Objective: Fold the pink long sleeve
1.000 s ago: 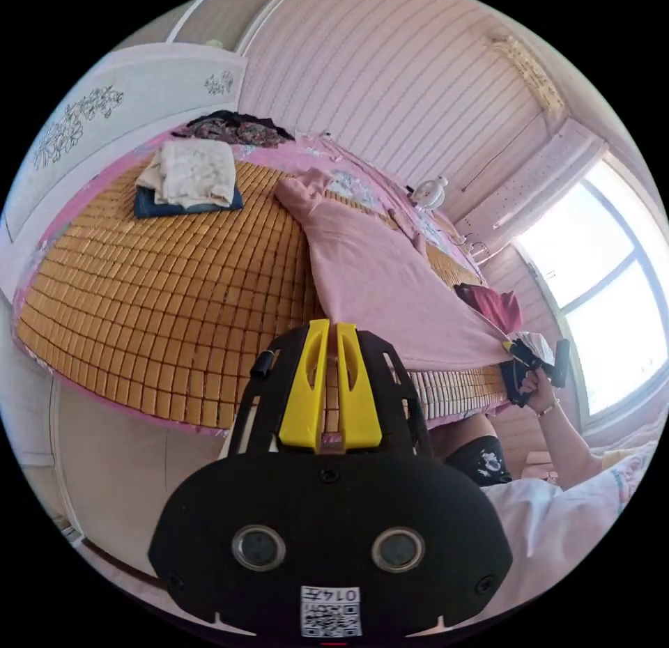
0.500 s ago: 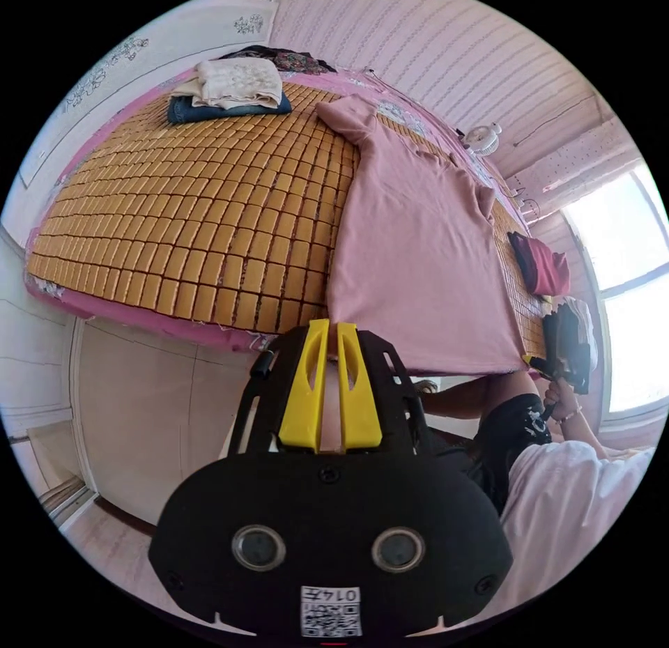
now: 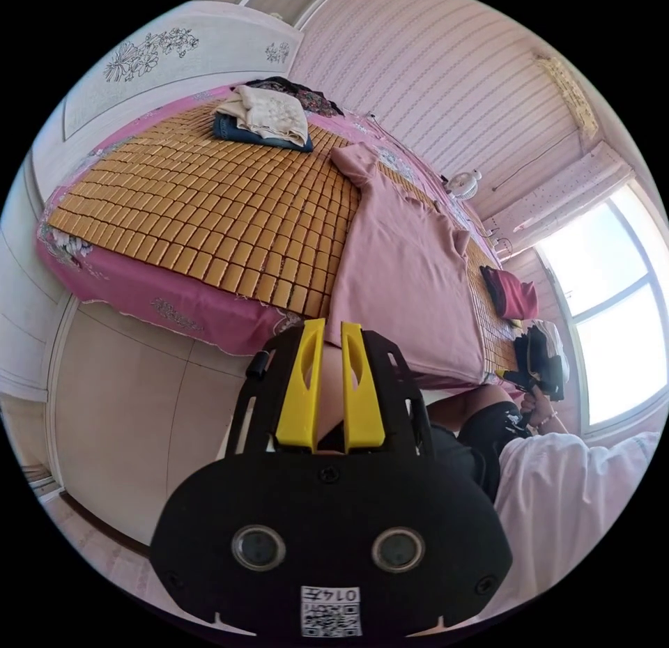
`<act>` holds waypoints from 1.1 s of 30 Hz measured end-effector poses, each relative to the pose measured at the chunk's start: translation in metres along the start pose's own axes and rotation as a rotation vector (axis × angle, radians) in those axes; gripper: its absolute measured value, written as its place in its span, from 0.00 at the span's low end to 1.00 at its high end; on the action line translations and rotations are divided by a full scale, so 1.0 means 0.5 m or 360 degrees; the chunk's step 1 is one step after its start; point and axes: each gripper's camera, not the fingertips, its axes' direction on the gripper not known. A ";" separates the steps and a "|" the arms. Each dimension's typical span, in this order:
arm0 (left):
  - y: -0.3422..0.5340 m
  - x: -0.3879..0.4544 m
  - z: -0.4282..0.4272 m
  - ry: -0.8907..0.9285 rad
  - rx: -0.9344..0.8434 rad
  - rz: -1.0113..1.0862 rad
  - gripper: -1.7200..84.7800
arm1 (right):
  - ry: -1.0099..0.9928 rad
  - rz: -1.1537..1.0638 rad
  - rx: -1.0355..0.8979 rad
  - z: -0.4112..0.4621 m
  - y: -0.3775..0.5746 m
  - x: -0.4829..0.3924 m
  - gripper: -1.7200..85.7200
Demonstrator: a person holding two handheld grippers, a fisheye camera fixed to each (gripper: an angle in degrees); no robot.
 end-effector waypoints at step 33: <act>-0.179 0.366 0.426 0.0235 -0.0028 0.1120 0.09 | 0.0228 -0.0443 0.1008 -0.236 0.002 0.023 0.13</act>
